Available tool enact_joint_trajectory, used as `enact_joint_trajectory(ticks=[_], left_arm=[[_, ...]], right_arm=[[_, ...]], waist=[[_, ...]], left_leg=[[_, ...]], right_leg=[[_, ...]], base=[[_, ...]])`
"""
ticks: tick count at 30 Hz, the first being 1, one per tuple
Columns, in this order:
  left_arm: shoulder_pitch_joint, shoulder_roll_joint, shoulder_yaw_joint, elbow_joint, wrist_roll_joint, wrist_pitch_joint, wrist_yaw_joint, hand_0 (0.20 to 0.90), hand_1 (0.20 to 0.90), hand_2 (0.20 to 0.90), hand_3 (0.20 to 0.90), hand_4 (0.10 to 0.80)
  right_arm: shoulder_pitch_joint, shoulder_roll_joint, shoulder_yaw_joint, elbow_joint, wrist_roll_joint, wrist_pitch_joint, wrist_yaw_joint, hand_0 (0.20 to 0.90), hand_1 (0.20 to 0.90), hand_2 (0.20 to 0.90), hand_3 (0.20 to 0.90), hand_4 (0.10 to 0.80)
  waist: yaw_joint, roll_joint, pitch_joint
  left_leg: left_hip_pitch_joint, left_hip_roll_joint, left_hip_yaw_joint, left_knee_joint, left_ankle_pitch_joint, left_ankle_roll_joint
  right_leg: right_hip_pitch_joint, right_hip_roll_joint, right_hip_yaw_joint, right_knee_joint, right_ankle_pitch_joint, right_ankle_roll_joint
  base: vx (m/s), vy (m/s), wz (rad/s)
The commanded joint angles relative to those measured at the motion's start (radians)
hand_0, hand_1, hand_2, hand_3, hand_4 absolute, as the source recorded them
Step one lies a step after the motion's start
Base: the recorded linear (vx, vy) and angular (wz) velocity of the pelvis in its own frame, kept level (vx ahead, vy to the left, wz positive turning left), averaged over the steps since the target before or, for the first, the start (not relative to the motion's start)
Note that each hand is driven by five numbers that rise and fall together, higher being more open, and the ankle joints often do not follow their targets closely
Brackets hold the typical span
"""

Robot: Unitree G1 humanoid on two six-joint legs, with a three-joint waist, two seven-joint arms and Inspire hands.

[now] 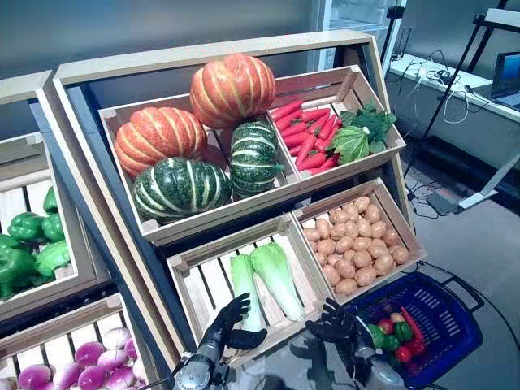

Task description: Put vegetables into the basket

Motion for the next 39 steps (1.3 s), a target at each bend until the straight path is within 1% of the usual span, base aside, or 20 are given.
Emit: enact_joint_trajectory(ticks=[1,3,4,6,10,13,16,17,19,23,27,29,30,32,33,34,36,37,38,39], left_arm=[[-0.086,-0.012,0.029,-0.024,-0.019,-0.094,0.036,0.9,0.9,0.9,0.9,0.8],[-0.084,-0.013,0.035,-0.016,0.036,-0.119,0.075,0.9,0.9,0.9,0.9,0.8],[-0.086,-0.008,0.035,-0.014,0.093,-0.12,0.119,0.9,0.9,0.9,0.9,0.8],[-0.091,0.007,0.035,-0.01,0.149,-0.123,0.169,0.9,0.9,0.9,0.9,0.8],[-0.105,0.06,0.063,0.011,0.286,-0.114,0.329,0.9,0.9,0.9,0.9,0.8],[-0.103,0.103,0.094,0.026,0.373,-0.1,0.401,0.9,0.9,0.9,0.9,0.8],[-0.093,0.125,0.121,0.041,0.393,-0.085,0.426,0.9,0.9,0.9,0.9,0.8],[-0.084,0.132,0.145,0.053,0.384,-0.084,0.411,0.9,0.9,0.9,0.9,0.8],[-0.075,0.135,0.161,0.058,0.367,-0.087,0.388,0.9,0.9,0.9,0.9,0.8],[-0.045,0.119,0.204,0.066,0.321,-0.108,0.331,0.9,0.9,0.9,0.9,0.8],[-0.028,0.104,0.215,0.064,0.366,-0.144,0.368,0.9,0.9,0.9,0.9,0.8],[-0.034,0.107,0.214,0.065,0.432,-0.154,0.416,0.9,0.9,0.9,0.9,0.8],[-0.038,0.119,0.209,0.057,0.506,-0.158,0.463,0.9,0.9,0.9,0.9,0.8],[-0.051,0.156,0.184,0.027,0.677,-0.129,0.568,0.9,0.9,0.9,0.9,0.8],[-0.059,0.177,0.172,0.009,0.749,-0.108,0.595,0.9,0.9,0.9,0.9,0.8],[-0.063,0.19,0.167,0.0,0.769,-0.099,0.602,0.9,0.9,0.9,0.9,0.8],[-0.083,0.248,0.139,-0.02,0.996,-0.001,0.706,0.9,0.9,0.9,0.9,0.8],[-0.089,0.267,0.13,-0.017,1.038,0.005,0.722,0.9,0.9,0.9,0.9,0.8],[-0.094,0.278,0.123,-0.013,1.081,0.017,0.735,0.9,0.9,0.9,0.9,0.8],[-0.118,0.34,0.108,-0.003,1.201,0.04,0.8,0.9,0.9,0.9,0.9,0.8]], right_arm=[[-0.089,0.013,0.0,-0.019,0.032,-0.061,-0.008,0.9,0.9,0.9,0.9,0.8],[-0.086,0.015,-0.006,-0.02,0.035,-0.063,-0.013,0.9,0.9,0.9,0.9,0.8],[-0.083,0.014,-0.007,-0.022,0.035,-0.063,-0.016,0.9,0.9,0.9,0.9,0.8],[-0.083,0.008,-0.01,-0.023,0.039,-0.062,-0.018,0.9,0.9,0.9,0.9,0.8],[-0.076,-0.021,-0.021,-0.021,0.03,-0.055,-0.01,0.9,0.9,0.9,0.9,0.8],[-0.065,-0.045,-0.035,-0.02,0.035,-0.056,-0.007,0.9,0.9,0.9,0.9,0.8],[-0.056,-0.059,-0.052,-0.018,0.036,-0.058,-0.009,0.9,0.9,0.9,0.9,0.8],[-0.05,-0.065,-0.065,-0.014,0.029,-0.059,-0.011,0.9,0.9,0.9,0.9,0.8],[-0.043,-0.069,-0.074,-0.015,0.024,-0.06,-0.017,0.9,0.9,0.9,0.9,0.8],[-0.028,-0.073,-0.104,-0.011,0.001,-0.056,-0.028,0.9,0.9,0.9,0.9,0.8],[-0.025,-0.076,-0.126,-0.005,-0.017,-0.05,-0.04,0.9,0.9,0.9,0.9,0.8],[-0.03,-0.08,-0.134,0.003,-0.018,-0.05,-0.039,0.9,0.9,0.9,0.9,0.8],[-0.031,-0.087,-0.139,0.006,-0.017,-0.048,-0.038,0.9,0.9,0.9,0.9,0.8],[-0.038,-0.103,-0.144,0.014,-0.016,-0.047,-0.032,0.9,0.9,0.9,0.9,0.8],[-0.038,-0.109,-0.144,0.011,-0.017,-0.044,-0.032,0.9,0.9,0.9,0.9,0.8],[-0.039,-0.114,-0.145,0.011,-0.016,-0.042,-0.029,0.9,0.9,0.9,0.9,0.8],[-0.045,-0.137,-0.149,0.014,-0.015,-0.039,-0.017,0.9,0.9,0.9,0.9,0.8],[-0.048,-0.143,-0.148,0.014,-0.014,-0.04,-0.015,0.9,0.9,0.9,0.9,0.8],[-0.05,-0.146,-0.146,0.014,-0.013,-0.04,-0.013,0.9,0.9,0.9,0.9,0.8],[-0.055,-0.169,-0.14,-0.017,-0.004,-0.042,-0.009,0.9,0.9,0.9,0.9,0.8]], waist=[[0.013,0.01,0.037],[0.013,0.008,0.038],[0.014,0.008,0.039],[0.013,0.009,0.04],[0.01,0.017,0.041],[0.009,0.025,0.04],[0.007,0.032,0.037],[0.005,0.037,0.034],[0.005,0.04,0.033],[0.007,0.046,0.028],[0.009,0.045,0.026],[0.009,0.042,0.024],[0.008,0.04,0.022],[0.007,0.039,0.021],[0.006,0.038,0.022],[0.005,0.038,0.022],[0.001,0.037,0.021],[-0.002,0.037,0.022],[-0.003,0.036,0.023],[-0.013,0.034,0.052]], left_leg=[[0.042,-0.055,-0.013,0.009,-0.131,0.037],[0.042,-0.055,-0.015,0.009,-0.131,0.037],[0.042,-0.055,-0.017,0.009,-0.131,0.037],[0.04,-0.055,-0.018,0.009,-0.129,0.036],[0.036,-0.056,-0.021,0.009,-0.126,0.033],[0.035,-0.058,-0.023,0.009,-0.122,0.03],[0.035,-0.06,-0.022,0.009,-0.12,0.027],[0.034,-0.061,-0.02,0.009,-0.119,0.026],[0.034,-0.063,-0.02,0.009,-0.118,0.026],[0.033,-0.067,-0.018,0.009,-0.119,0.026],[0.034,-0.068,-0.015,0.009,-0.122,0.026],[0.035,-0.068,-0.014,0.009,-0.124,0.027],[0.036,-0.068,-0.015,0.009,-0.126,0.026],[0.038,-0.068,-0.014,0.009,-0.126,0.026],[0.041,-0.068,-0.014,0.009,-0.127,0.025],[0.041,-0.068,-0.013,0.009,-0.127,0.025],[0.046,-0.066,-0.002,0.009,-0.124,0.025],[0.048,-0.066,0.004,0.01,-0.121,0.025],[0.044,-0.064,0.008,0.024,-0.127,0.025],[-0.023,-0.053,0.009,0.166,-0.155,0.023]], right_leg=[[0.105,0.057,-0.029,0.006,-0.147,-0.074],[0.105,0.057,-0.029,0.006,-0.147,-0.074],[0.104,0.058,-0.029,0.006,-0.147,-0.074],[0.103,0.058,-0.029,0.006,-0.147,-0.074],[0.1,0.056,-0.028,0.006,-0.149,-0.075],[0.101,0.053,-0.029,0.006,-0.149,-0.075],[0.1,0.05,-0.03,0.006,-0.15,-0.074],[0.1,0.047,-0.031,0.006,-0.15,-0.073],[0.1,0.045,-0.032,0.006,-0.151,-0.073],[0.099,0.042,-0.034,0.006,-0.151,-0.071],[0.099,0.041,-0.034,0.006,-0.15,-0.069],[0.099,0.043,-0.03,0.006,-0.151,-0.069],[0.1,0.044,-0.028,0.006,-0.153,-0.07],[0.102,0.045,-0.025,0.006,-0.152,-0.069],[0.104,0.046,-0.023,0.006,-0.153,-0.069],[0.103,0.045,-0.024,0.006,-0.152,-0.069],[0.105,0.042,-0.026,0.006,-0.149,-0.067],[0.107,0.04,-0.03,0.006,-0.147,-0.067],[0.106,0.037,-0.032,0.012,-0.149,-0.067],[0.044,0.007,-0.033,0.155,-0.193,-0.073]], base=[[0.0,0.0,0.0],[0.0,0.0,0.0],[0.0,0.0,0.0],[0.0,0.0,0.0],[0.006,0.008,0.02],[0.0,0.0,0.0],[0.026,0.025,0.01],[0.039,0.043,0.02],[0.035,0.037,0.01],[0.035,0.037,0.0],[0.024,0.036,0.0],[0.0,0.0,0.0],[0.019,0.031,-0.01],[0.024,0.039,0.0],[0.0,0.0,0.0],[0.0,0.0,0.0],[0.028,0.048,0.0],[0.027,0.047,-0.01],[-0.04,0.065,-0.02],[-0.094,0.063,-0.05]])
